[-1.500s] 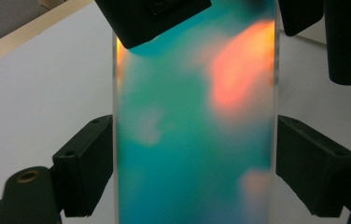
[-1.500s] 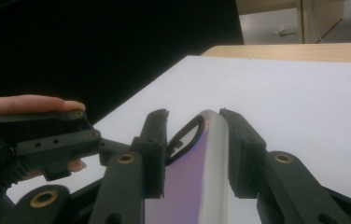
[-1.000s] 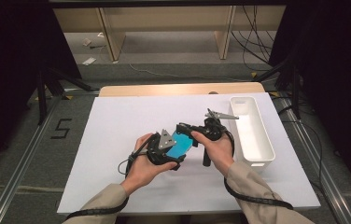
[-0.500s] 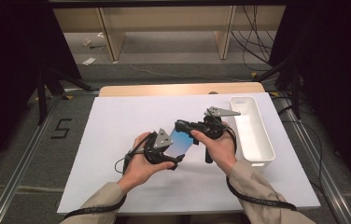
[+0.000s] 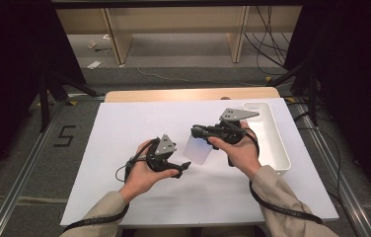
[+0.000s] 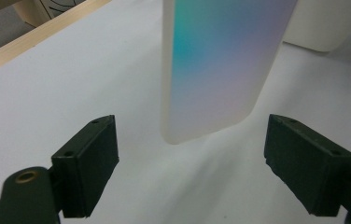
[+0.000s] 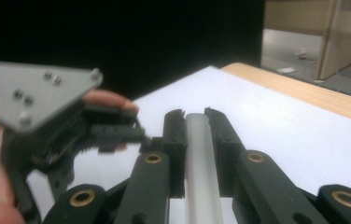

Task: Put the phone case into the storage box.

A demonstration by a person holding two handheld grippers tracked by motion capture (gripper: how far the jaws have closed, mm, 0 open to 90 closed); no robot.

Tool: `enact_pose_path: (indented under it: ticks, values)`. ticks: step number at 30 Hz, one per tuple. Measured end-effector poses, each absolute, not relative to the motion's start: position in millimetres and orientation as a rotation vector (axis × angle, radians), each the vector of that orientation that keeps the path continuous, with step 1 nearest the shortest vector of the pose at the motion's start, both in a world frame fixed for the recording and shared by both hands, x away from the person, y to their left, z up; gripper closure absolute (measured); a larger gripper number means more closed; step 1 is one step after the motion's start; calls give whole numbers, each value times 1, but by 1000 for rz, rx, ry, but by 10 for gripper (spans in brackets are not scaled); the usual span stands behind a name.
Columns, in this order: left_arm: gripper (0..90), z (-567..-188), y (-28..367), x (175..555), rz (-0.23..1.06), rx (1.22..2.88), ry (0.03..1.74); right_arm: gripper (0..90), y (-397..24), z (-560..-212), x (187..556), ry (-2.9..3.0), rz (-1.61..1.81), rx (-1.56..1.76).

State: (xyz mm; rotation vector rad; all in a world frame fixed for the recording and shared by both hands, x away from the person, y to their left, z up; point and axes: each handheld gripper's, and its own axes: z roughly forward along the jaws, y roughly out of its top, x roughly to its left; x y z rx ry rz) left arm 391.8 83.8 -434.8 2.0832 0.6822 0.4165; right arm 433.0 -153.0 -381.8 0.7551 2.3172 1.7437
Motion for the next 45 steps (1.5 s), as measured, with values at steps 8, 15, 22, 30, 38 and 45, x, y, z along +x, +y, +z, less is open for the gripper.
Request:
enact_pose_path:
  ticks: [8, 15, 22, 30, 38, 45]
  values:
    - [213, -434, 85, 393, 386, 2080, 669, 801, -148, -382, 431, 2404, 1693, 618]
    - [224, -435, 83, 391, 364, 2092, 628, 801, -147, -380, 431, 2463, 1679, 538]
    - [235, -438, 81, 391, 342, 2118, 603, 800, -147, -381, 431, 2526, 1694, 473]
    - [244, -439, 81, 390, 325, 2127, 570, 800, -145, -382, 430, 2567, 1690, 439]
    - [255, -441, 80, 390, 302, 2140, 537, 800, -146, -382, 431, 2590, 1697, 427]
    - [295, -444, 78, 390, 281, 2155, 504, 800, -146, -382, 430, 2604, 1702, 420]
